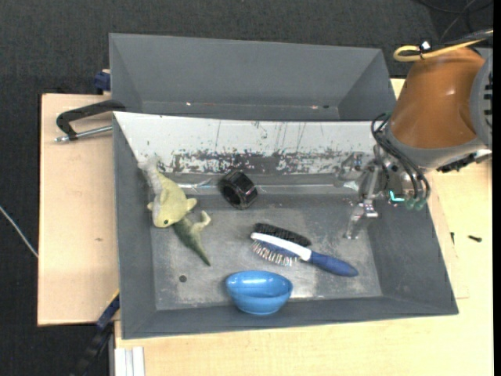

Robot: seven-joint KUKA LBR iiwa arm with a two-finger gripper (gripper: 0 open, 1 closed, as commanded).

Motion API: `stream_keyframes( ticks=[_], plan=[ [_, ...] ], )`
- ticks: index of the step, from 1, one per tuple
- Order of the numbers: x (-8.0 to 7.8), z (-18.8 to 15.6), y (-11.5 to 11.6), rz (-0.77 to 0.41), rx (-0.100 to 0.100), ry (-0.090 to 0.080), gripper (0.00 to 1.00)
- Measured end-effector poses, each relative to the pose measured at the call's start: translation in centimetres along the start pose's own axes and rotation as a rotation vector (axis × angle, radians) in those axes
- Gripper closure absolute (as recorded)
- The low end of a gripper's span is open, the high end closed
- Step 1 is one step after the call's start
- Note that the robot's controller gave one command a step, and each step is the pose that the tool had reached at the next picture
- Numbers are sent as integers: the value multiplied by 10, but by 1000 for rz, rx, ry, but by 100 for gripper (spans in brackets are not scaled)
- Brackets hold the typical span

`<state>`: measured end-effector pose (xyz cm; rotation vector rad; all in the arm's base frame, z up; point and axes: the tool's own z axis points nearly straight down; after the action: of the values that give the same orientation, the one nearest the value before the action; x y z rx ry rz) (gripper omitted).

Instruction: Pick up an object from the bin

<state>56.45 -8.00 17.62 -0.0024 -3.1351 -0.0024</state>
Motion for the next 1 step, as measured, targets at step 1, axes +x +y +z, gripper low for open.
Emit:
stream_keyframes(
  ticks=[1],
  plan=[
    [52, 106, 66, -154, 1, -12, 0]
  ],
)
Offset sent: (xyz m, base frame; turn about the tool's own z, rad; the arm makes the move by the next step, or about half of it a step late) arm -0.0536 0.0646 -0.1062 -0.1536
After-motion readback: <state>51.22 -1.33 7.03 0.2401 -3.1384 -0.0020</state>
